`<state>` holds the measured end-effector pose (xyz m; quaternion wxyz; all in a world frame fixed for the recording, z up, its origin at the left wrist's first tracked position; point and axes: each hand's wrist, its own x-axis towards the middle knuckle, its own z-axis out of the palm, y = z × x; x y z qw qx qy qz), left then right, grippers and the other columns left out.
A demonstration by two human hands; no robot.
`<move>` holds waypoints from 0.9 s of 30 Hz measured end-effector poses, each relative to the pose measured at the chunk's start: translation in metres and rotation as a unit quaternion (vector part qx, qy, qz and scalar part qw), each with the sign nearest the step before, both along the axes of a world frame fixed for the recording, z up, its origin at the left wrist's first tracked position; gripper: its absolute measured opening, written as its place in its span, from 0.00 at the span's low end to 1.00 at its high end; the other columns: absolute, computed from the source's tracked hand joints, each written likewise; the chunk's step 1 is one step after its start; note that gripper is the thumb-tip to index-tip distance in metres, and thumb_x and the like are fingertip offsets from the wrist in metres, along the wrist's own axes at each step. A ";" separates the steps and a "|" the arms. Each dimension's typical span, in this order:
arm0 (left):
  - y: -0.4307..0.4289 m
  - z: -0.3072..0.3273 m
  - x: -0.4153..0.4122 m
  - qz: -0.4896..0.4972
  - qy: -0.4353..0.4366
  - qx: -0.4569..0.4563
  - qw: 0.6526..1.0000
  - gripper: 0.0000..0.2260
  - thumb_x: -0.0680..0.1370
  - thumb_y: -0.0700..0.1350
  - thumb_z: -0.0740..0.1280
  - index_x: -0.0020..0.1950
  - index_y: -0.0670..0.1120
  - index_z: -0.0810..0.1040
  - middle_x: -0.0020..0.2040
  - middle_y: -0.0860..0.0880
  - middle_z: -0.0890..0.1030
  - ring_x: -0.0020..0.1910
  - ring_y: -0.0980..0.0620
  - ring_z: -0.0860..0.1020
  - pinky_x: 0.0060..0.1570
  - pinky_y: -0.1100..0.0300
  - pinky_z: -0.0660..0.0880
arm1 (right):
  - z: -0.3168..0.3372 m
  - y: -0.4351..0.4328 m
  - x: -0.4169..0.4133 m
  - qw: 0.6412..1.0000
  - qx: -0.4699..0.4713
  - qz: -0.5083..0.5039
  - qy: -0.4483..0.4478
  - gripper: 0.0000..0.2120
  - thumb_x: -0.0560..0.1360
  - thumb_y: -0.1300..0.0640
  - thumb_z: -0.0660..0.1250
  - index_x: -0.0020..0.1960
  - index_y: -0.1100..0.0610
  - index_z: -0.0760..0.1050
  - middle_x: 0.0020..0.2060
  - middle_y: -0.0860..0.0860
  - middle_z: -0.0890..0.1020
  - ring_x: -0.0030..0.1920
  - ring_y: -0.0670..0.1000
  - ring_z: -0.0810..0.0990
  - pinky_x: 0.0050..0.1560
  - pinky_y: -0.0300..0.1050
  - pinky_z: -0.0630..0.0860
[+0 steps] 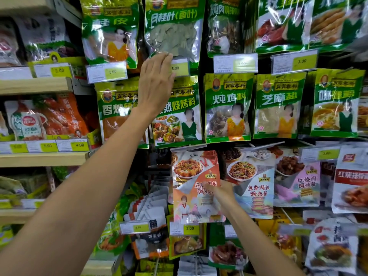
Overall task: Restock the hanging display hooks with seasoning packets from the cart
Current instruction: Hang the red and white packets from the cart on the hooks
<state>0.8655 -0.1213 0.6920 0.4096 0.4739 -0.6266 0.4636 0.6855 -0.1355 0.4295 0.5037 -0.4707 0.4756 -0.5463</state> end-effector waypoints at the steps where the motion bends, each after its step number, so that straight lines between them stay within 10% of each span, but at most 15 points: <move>1: 0.001 0.000 0.000 -0.002 -0.001 -0.001 1.000 0.20 0.82 0.47 0.55 0.71 0.38 0.66 0.68 0.40 0.70 0.68 0.44 0.68 0.71 0.52 0.59 | 0.000 -0.004 0.002 1.000 0.002 -0.004 0.015 0.04 0.73 0.63 0.72 0.43 0.57 0.77 0.38 0.49 0.81 0.39 0.47 0.79 0.36 0.38 0.72; 6: 0.002 0.000 0.001 -0.010 -0.005 -0.002 1.000 0.20 0.82 0.47 0.56 0.71 0.38 0.66 0.68 0.40 0.71 0.68 0.44 0.68 0.71 0.52 0.59 | -0.006 -0.029 0.016 0.996 0.008 -0.045 0.080 0.10 0.74 0.60 0.71 0.52 0.64 0.78 0.49 0.60 0.82 0.52 0.60 0.80 0.54 0.53 0.76; 17: 0.004 -0.001 0.004 -0.034 -0.018 -0.008 0.999 0.20 0.82 0.46 0.58 0.71 0.38 0.67 0.68 0.40 0.71 0.68 0.44 0.68 0.71 0.53 0.59 | -0.006 -0.029 0.029 0.970 0.037 -0.103 0.217 0.21 0.78 0.51 0.66 0.60 0.69 0.73 0.56 0.65 0.80 0.56 0.63 0.78 0.51 0.50 0.74; 27: 0.027 -0.067 -0.029 -0.132 0.003 -0.053 0.990 0.11 0.79 0.37 0.61 0.59 0.35 0.77 0.58 0.38 0.78 0.59 0.40 0.76 0.62 0.48 0.70 | -0.005 0.053 -0.019 0.968 -0.129 -0.105 0.188 0.14 0.81 0.57 0.61 0.64 0.59 0.70 0.51 0.47 0.75 0.53 0.46 0.74 0.53 0.36 0.70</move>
